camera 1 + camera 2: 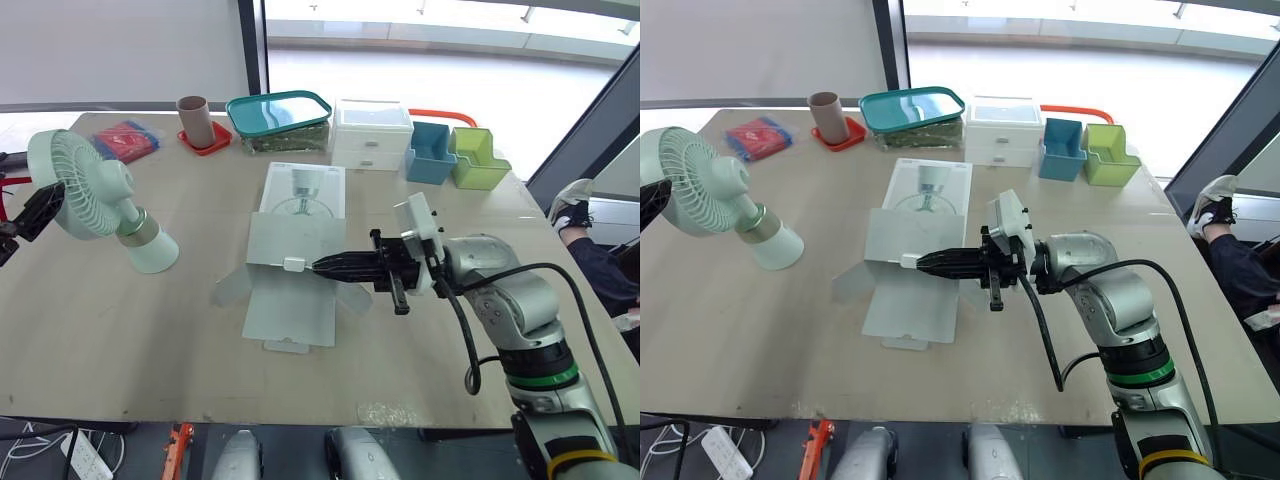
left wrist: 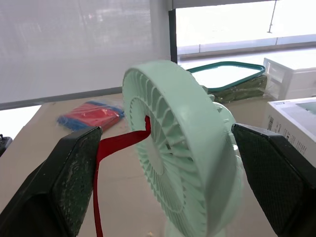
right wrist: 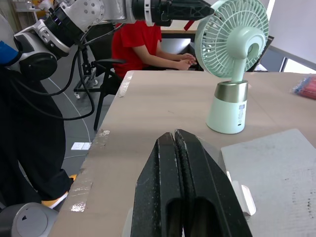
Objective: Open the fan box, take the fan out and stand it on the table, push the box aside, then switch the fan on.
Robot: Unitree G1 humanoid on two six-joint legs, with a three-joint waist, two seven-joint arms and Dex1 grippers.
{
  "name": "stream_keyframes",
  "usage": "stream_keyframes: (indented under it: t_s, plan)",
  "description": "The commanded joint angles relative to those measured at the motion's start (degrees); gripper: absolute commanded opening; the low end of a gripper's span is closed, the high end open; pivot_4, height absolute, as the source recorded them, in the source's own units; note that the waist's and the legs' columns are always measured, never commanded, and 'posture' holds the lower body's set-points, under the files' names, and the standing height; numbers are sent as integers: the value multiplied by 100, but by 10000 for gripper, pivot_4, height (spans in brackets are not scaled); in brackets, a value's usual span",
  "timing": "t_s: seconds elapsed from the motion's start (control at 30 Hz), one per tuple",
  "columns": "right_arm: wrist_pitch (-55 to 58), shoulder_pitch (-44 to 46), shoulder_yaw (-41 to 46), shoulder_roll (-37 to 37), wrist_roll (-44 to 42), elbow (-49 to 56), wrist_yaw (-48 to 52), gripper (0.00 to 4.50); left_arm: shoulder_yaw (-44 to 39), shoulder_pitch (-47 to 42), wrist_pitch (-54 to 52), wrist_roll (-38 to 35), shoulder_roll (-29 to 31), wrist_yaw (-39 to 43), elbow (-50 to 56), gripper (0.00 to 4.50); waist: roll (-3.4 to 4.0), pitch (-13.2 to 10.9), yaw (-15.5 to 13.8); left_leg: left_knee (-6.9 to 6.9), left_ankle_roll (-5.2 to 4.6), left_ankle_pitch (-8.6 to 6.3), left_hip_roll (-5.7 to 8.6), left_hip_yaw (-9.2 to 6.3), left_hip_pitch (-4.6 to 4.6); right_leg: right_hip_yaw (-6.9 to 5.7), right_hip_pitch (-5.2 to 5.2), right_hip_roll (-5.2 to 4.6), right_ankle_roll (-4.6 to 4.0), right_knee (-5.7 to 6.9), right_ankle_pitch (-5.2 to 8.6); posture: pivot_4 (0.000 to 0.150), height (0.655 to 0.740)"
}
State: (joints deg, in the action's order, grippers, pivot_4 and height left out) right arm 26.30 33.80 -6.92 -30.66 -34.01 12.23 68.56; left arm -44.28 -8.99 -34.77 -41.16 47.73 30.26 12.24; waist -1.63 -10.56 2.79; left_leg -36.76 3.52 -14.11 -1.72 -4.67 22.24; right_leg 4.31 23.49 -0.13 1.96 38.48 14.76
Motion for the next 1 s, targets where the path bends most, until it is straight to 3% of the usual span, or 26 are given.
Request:
stream_keyframes:
  t_s: [0.03,1.0]
  plan:
    - [-70,-3,23,-20,-21,234,12,0,-13,-170,133,52,141,-14,-20,44667,0,0,-1,0,0,0,-1,0,0,0,0,1,0,0,0,1500,7400]
    - [-98,-36,40,18,32,257,-42,0,219,-1406,-109,-461,259,-301,224,44667,-1,1,-4,-3,2,1,4,-6,4,-4,-1,-3,1,2,0,1500,7400]
